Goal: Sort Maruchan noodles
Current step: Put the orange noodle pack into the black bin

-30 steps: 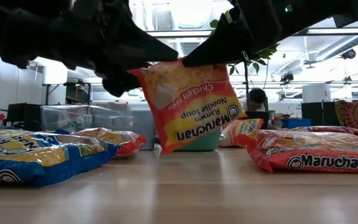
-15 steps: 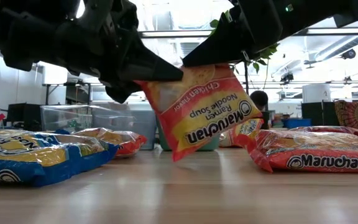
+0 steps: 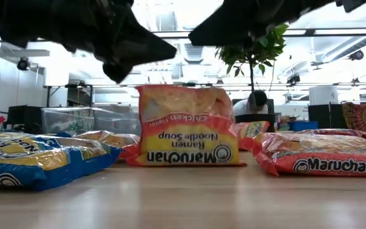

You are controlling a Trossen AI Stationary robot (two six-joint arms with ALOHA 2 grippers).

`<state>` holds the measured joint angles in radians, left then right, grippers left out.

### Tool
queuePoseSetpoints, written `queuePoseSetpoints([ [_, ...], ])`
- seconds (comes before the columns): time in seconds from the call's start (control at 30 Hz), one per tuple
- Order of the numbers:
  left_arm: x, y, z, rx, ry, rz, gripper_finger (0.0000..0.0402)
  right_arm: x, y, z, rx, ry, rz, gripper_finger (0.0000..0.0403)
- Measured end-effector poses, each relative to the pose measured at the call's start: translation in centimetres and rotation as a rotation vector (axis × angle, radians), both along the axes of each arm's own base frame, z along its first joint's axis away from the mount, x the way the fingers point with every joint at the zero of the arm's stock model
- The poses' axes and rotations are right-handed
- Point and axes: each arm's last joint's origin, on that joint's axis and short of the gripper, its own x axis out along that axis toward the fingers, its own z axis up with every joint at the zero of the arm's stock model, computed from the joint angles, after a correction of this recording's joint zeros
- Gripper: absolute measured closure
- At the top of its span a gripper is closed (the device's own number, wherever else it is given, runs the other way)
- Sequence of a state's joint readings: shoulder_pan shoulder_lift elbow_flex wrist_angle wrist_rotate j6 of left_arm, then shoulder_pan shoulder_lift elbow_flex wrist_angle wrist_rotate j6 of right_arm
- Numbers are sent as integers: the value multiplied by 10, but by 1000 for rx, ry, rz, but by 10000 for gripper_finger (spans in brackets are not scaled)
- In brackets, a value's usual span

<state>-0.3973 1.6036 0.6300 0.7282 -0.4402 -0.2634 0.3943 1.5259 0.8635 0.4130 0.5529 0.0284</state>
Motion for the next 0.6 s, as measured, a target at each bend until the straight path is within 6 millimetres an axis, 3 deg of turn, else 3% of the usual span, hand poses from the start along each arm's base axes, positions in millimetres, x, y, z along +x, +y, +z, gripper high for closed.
queuePoseSetpoints([
  [0.2, -16, 8, 33, 54, 14, 12, 401, -14, -6, 30, -11, -56, 9, 239],
  [0.37, -28, 12, 37, 57, 91, -8, 402, -27, -15, 40, 103, -13, -40, 226],
  [0.5, -27, 12, 32, 54, 109, -6, 402, -33, -27, 27, 308, 95, -184, 225],
  [0.6, -22, 9, 17, 67, 159, -5, 402, -33, -33, 3, 434, 206, -320, 225],
])
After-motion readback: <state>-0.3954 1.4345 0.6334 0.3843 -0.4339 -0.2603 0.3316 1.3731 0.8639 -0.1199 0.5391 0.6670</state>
